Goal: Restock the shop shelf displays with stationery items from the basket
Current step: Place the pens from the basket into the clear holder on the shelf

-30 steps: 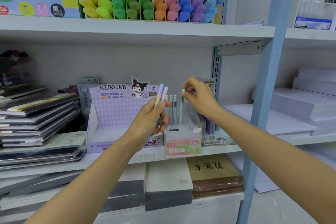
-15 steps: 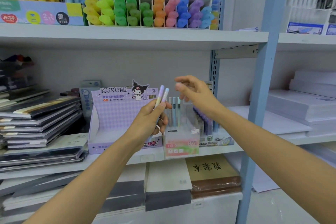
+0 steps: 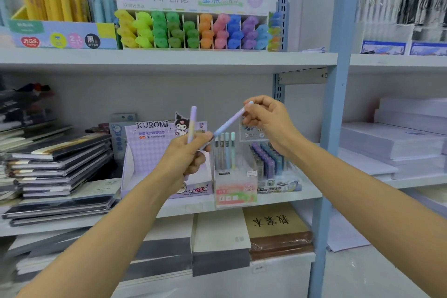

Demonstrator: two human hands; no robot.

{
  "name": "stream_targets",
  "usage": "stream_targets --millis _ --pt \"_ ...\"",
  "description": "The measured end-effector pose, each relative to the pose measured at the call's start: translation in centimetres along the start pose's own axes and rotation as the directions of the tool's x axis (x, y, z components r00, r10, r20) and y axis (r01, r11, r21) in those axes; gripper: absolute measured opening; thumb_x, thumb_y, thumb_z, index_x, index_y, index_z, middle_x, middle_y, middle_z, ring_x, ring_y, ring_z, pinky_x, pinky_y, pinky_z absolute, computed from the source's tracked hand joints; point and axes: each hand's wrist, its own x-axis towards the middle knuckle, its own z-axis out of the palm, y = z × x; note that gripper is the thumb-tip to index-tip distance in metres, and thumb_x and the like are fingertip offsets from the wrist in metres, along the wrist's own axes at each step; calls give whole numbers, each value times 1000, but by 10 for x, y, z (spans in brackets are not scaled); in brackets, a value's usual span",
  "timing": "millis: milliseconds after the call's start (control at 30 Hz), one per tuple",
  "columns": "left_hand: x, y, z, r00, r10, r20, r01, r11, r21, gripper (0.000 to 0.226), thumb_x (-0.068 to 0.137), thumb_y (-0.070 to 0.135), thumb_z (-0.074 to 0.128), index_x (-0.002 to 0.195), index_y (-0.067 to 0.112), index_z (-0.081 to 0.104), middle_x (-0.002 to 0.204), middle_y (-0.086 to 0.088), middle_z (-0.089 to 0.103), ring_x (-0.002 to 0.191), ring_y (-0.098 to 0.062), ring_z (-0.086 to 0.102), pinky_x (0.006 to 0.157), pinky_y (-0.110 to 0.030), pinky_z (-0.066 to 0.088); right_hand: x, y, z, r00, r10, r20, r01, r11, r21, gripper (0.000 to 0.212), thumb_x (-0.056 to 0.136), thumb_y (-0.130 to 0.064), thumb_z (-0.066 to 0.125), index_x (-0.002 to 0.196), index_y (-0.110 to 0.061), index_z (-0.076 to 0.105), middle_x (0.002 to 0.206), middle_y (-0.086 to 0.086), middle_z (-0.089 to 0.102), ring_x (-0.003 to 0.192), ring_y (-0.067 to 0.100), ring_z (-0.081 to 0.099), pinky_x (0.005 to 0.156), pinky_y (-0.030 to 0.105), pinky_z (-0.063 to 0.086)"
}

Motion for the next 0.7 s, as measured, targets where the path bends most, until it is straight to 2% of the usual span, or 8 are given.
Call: stream_targets --millis 100,200,267,367,433,533,600,700 --pt "-3 2 -3 997 -7 -77 3 998 -56 21 84 33 71 79 14 65 50 8 48 43 -9 28 39 -19 17 -7 5 -6 997 45 60 -42 998 -39 9 92 0 57 92 -7 63 72 2 72 62 12 65 63 21 54" --pt "-4 6 0 993 36 -112 -67 955 -290 24 81 22 73 98 7 69 62 8 62 43 -5 30 35 -14 20 -18 12 -10 990 92 105 -85 994 -72 8 90 1 60 92 -7 62 75 4 74 65 12 67 65 21 55" --pt "-5 9 3 990 72 -123 -111 930 -350 20 82 14 71 101 8 72 69 4 60 44 -5 31 36 -13 21 -25 16 -10 978 137 159 -123 988 -97 7 89 0 63 91 -7 63 81 7 75 68 13 67 68 22 56" --pt "-4 11 7 979 107 -175 -156 941 -299 13 87 13 68 98 14 74 62 6 54 48 -6 32 38 -13 25 -31 19 -10 926 220 306 -165 967 -195 7 88 -6 67 94 -5 64 89 9 75 77 14 69 70 22 53" --pt "-4 11 9 970 133 -205 -175 963 -203 14 86 19 70 98 14 75 57 6 47 46 -6 33 38 -14 24 -32 18 -7 905 226 360 -120 949 -292 14 89 -16 67 98 -5 67 91 3 74 85 11 69 75 19 51" --pt "-5 8 15 965 193 -180 -204 978 -42 19 84 17 73 99 6 74 51 11 52 42 -2 39 39 -12 30 -29 7 4 958 56 281 38 948 -316 22 91 -30 64 110 -18 68 104 -7 72 97 6 67 80 15 50" --pt "-6 6 21 962 236 -138 -239 971 -3 15 83 10 73 96 3 73 51 14 58 43 0 46 41 -10 34 -24 -3 12 965 -48 257 127 944 -305 25 91 -35 63 115 -27 68 110 -11 69 102 2 64 84 15 51" --pt "-4 4 29 955 287 -78 -282 957 65 8 84 7 71 91 5 73 50 15 61 43 2 51 43 -6 36 -17 -9 22 947 -84 308 208 894 -396 16 90 -32 65 105 -29 72 106 -5 65 97 3 62 84 17 50"
